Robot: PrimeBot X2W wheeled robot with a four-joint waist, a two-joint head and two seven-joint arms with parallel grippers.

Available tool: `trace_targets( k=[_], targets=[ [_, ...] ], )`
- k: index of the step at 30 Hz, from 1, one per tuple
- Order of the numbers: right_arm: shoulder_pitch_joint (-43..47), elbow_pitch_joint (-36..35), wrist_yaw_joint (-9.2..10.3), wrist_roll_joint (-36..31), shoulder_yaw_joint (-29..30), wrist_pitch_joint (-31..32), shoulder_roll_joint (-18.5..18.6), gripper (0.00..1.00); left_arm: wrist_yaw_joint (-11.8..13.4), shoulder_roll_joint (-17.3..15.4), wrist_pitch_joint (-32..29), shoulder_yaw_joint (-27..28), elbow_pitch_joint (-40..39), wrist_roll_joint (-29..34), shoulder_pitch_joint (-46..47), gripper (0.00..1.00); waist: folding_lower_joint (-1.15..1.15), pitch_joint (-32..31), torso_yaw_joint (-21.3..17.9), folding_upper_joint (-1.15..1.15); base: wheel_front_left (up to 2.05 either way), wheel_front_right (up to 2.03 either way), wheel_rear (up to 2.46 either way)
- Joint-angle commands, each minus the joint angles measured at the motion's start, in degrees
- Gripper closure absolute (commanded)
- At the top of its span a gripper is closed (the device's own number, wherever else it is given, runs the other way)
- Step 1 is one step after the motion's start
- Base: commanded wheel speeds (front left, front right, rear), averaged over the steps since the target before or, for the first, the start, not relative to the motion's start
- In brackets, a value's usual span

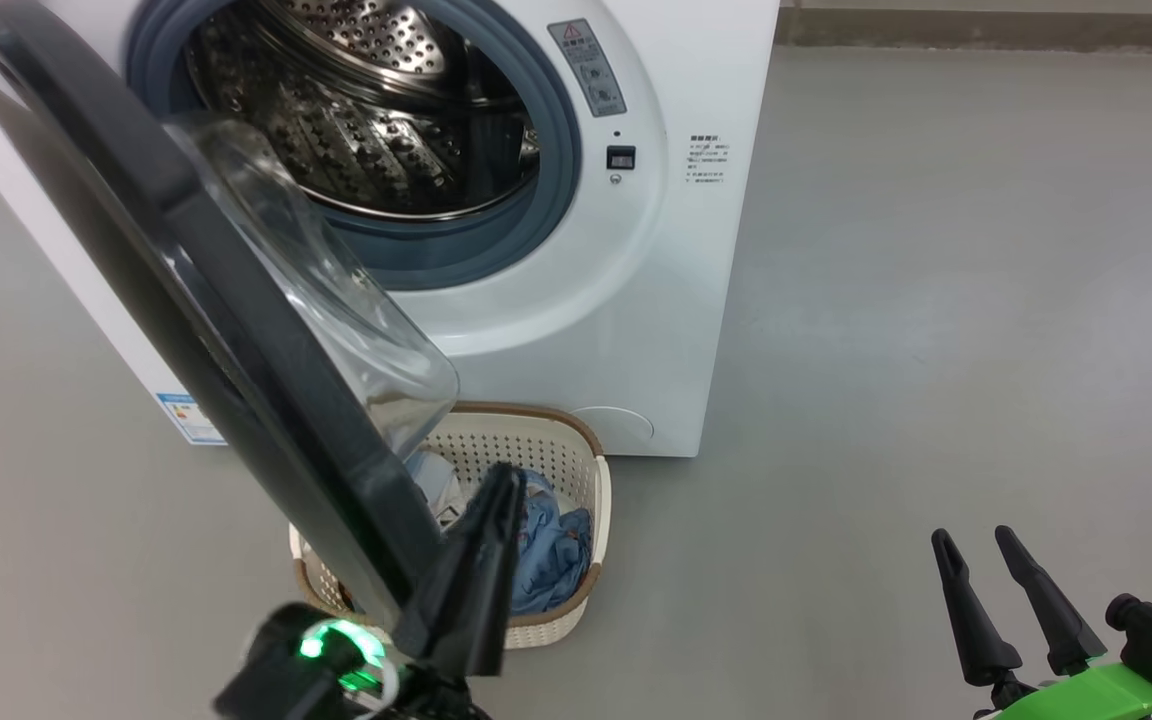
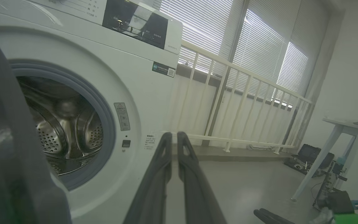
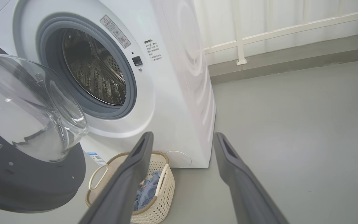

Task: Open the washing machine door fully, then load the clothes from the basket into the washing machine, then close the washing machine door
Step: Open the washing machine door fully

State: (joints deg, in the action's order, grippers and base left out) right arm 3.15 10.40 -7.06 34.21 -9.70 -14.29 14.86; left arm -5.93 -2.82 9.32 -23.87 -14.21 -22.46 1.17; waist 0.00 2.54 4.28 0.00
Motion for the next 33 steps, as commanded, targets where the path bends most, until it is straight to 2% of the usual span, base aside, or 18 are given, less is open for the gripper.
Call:
trace_targets(
  k=[1, 6, 14, 33],
  targets=[
    [-1.01, -1.28, -0.43, -1.13, -1.18, -0.71, 1.07, 0.0, 1.01, -0.09, -0.1, 0.21, 0.4, -1.79, 1.95, 1.0, 0.0, 0.38, -0.19, 0.0, 0.0, 0.0, 0.0],
    [-1.24, -1.42, -0.43, -1.35, -0.98, -0.71, 0.86, 0.0, 2.53, -0.08, 0.13, -2.16, 6.18, -4.2, 3.77, 1.0, 0.0, 1.02, -0.25, 0.0, 0.0, 0.0, 0.0],
    [-1.32, -1.63, -0.43, -1.43, -0.96, -0.71, 0.8, 0.0, 4.55, -0.07, 1.41, -1.02, 13.76, -7.43, 5.75, 1.0, 0.0, 1.22, -0.15, 0.0, 0.0, 0.0, 0.0],
    [-1.11, -2.03, -0.43, -1.48, -0.78, -0.71, 1.04, 0.0, 5.42, -0.09, 3.54, 1.79, 20.09, -9.76, 7.34, 1.0, 0.0, 0.97, 1.06, 0.0, 0.0, 0.0, 0.0]
  ],
)
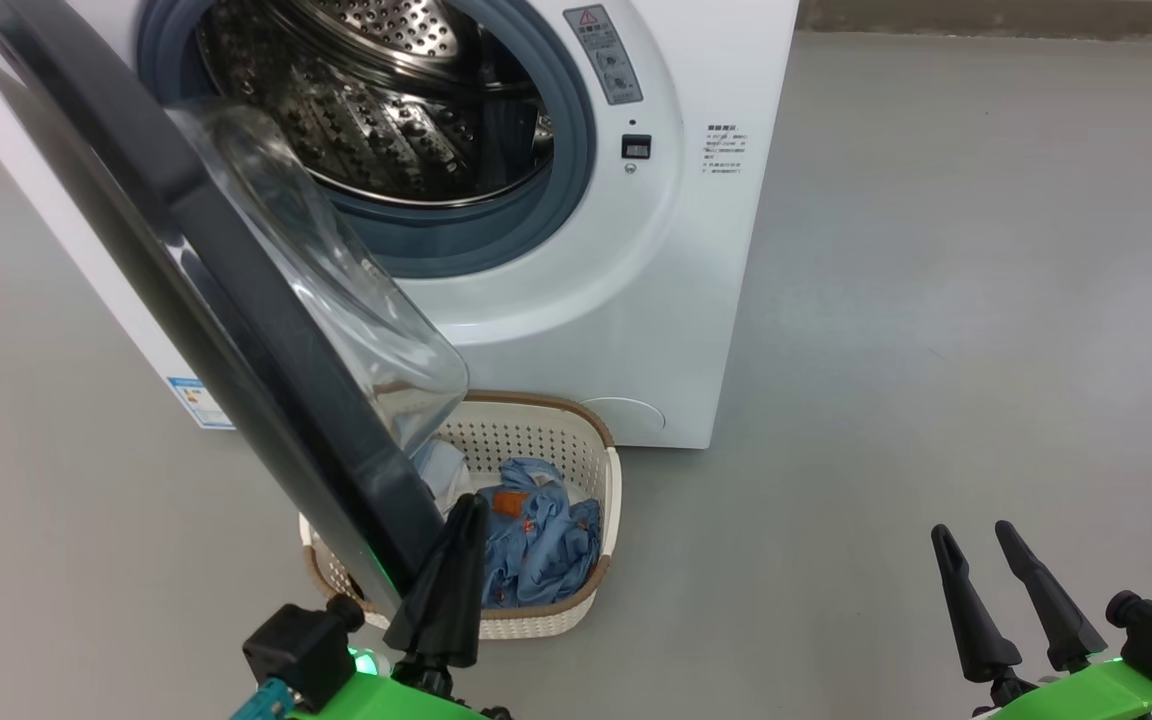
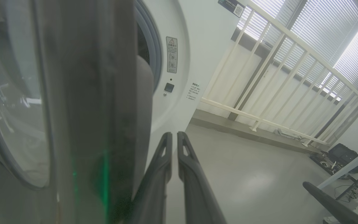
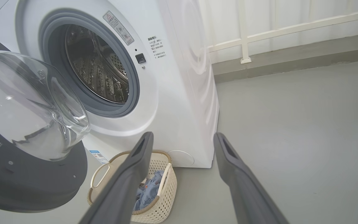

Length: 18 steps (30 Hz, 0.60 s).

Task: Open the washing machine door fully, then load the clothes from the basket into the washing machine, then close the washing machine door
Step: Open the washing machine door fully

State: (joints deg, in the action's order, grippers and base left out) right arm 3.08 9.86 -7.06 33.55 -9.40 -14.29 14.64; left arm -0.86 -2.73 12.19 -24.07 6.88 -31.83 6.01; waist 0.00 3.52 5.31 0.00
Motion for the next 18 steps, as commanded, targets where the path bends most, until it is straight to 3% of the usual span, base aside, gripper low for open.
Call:
trace_targets(
  k=[1, 18],
  targets=[
    [-1.01, -1.51, -0.43, -0.81, -1.06, -0.71, 1.29, 0.0, 0.37, -0.18, 0.73, 2.13, -0.82, -0.5, 2.56, 1.0, 0.0, -0.01, 0.11, 0.0, 0.0, 0.0, 0.0],
    [-1.01, -1.85, -0.43, -0.85, -1.02, -0.71, 1.71, 0.0, 0.34, -0.63, 1.47, 4.11, 1.72, -2.24, 3.36, 1.0, 0.0, 0.22, 1.8, 0.0, 0.0, 0.0, 0.0]
  ],
)
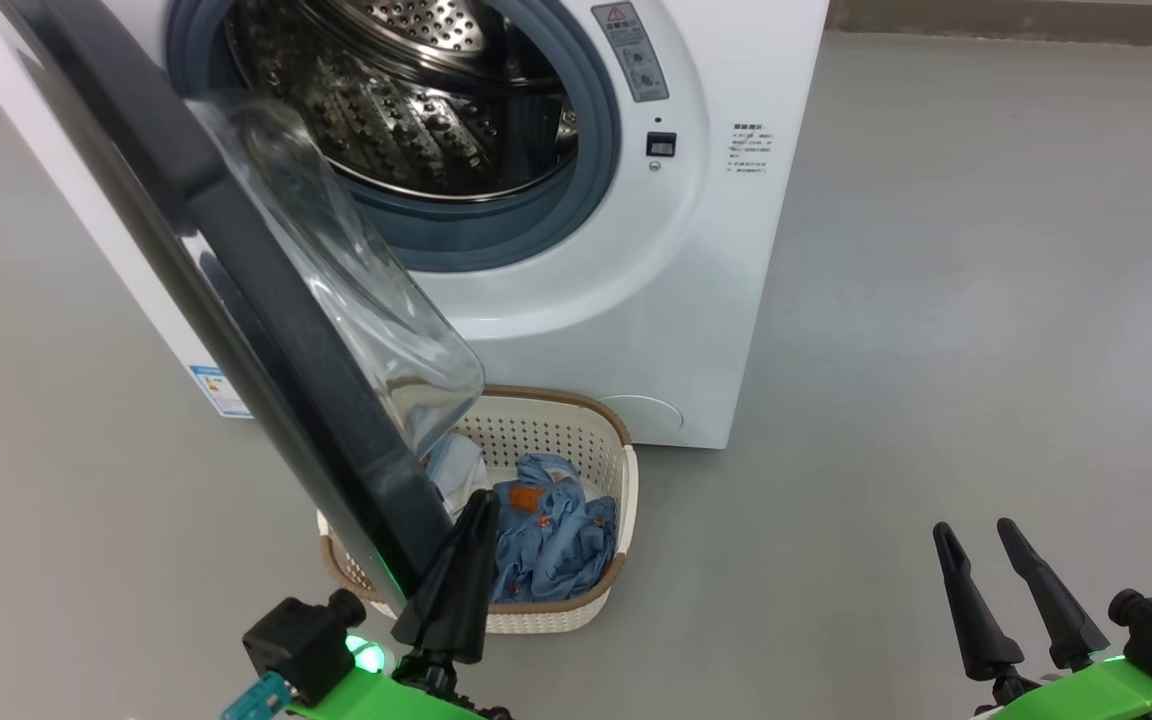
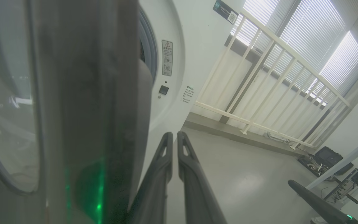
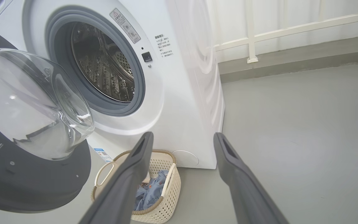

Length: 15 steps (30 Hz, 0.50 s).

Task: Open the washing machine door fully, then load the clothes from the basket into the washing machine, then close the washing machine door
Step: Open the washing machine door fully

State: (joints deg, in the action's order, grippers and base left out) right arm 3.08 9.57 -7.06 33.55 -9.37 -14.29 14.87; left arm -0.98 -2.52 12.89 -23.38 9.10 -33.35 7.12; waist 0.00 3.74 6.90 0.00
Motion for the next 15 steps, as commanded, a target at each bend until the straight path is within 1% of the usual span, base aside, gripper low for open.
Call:
trace_targets(
  k=[1, 9, 15],
  targets=[
    [-0.99, -1.58, -0.43, -0.86, -1.02, -0.71, 1.49, 0.0, 0.47, -0.9, 0.79, 3.5, -0.44, -0.77, 2.23, 1.0, 0.0, -0.01, 0.35, 0.0, 0.0, 0.0, 0.0],
    [-0.89, -1.74, -0.43, -0.97, -1.04, -0.71, 1.5, 0.0, 0.67, -1.5, 0.88, 3.67, -0.54, -0.9, 1.67, 1.0, 0.0, -0.01, 1.73, 0.0, 0.0, 0.0, 0.0],
    [-0.72, -1.65, -0.43, -0.94, -0.98, -0.71, 1.49, 0.0, 1.17, -2.09, 0.63, 3.45, -1.2, -0.79, 0.57, 1.0, 0.0, -0.38, 3.53, 0.0, 0.0, 0.0, 0.0]
  ],
)
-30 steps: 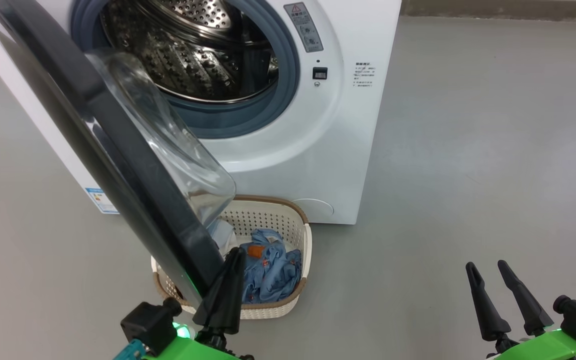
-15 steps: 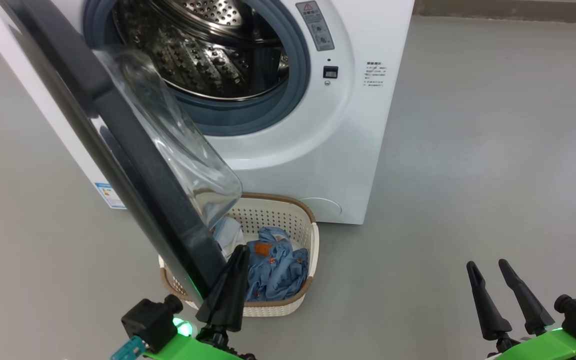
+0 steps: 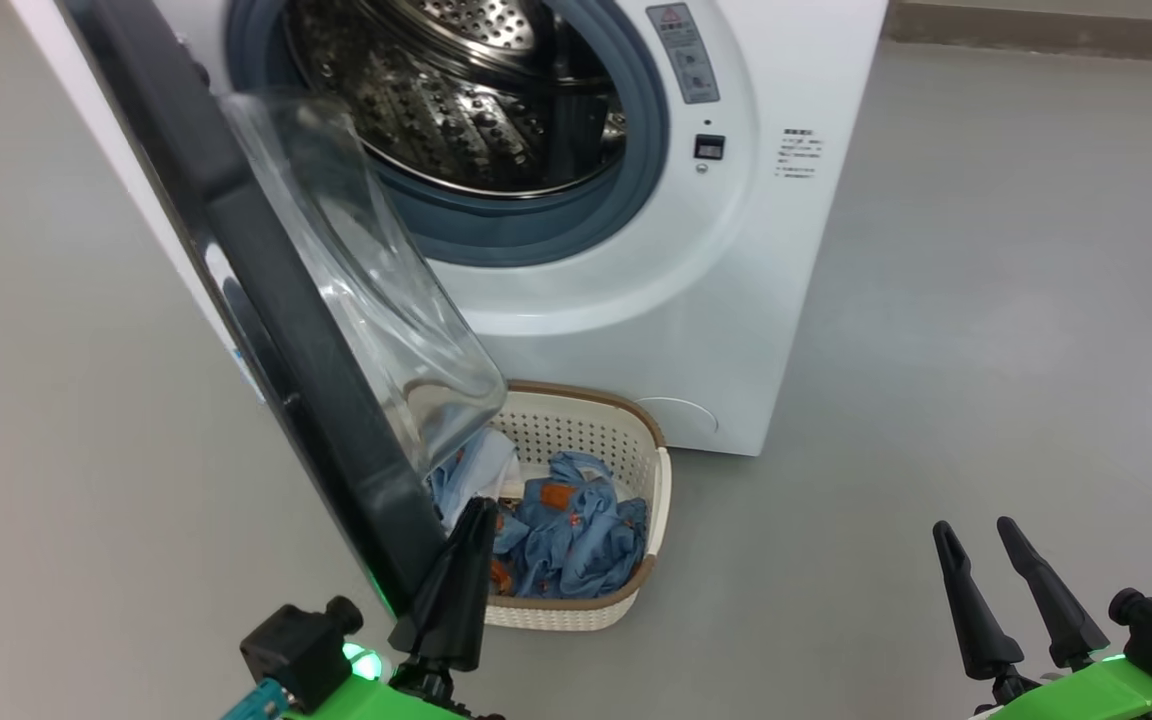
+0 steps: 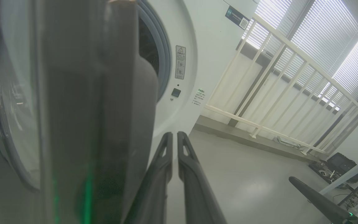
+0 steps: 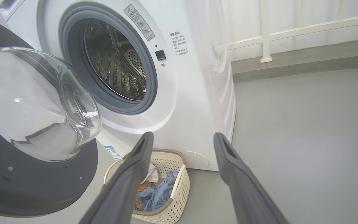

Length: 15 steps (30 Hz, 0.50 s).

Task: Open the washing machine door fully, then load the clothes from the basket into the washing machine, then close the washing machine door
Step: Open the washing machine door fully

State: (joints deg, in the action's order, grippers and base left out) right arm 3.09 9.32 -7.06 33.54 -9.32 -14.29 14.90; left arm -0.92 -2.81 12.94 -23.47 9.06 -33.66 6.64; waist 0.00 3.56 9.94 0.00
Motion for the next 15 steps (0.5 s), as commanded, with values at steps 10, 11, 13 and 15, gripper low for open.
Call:
trace_targets(
  k=[10, 11, 13, 15],
  targets=[
    [-0.09, -1.35, -0.43, -0.78, -1.46, -0.71, 1.62, 0.0, 2.44, -3.01, 0.12, 3.98, -2.46, -0.79, -1.48, 1.0, 0.0, -1.31, 4.04, 0.0, 0.0, 0.0, 0.0],
    [-0.05, -1.35, -0.43, -0.78, -1.49, -0.71, 1.64, 0.0, 2.58, -3.16, 0.09, 4.1, -2.61, -0.86, -1.72, 1.0, 0.0, -1.39, 4.43, 0.0, 0.0, 0.0, 0.0],
    [0.03, -1.37, -0.43, -0.77, -1.49, -0.71, 1.66, 0.0, 2.88, -3.48, 0.01, 4.36, -2.89, -0.98, -2.18, 1.0, 0.0, -1.57, 5.22, 0.0, 0.0, 0.0, 0.0],
    [0.15, -1.39, -0.43, -0.77, -1.57, -0.71, 1.71, 0.0, 3.19, -3.76, -0.03, 4.64, -3.23, -1.1, -2.61, 1.0, 0.0, -1.75, 6.0, 0.0, 0.0, 0.0, 0.0]
  ],
)
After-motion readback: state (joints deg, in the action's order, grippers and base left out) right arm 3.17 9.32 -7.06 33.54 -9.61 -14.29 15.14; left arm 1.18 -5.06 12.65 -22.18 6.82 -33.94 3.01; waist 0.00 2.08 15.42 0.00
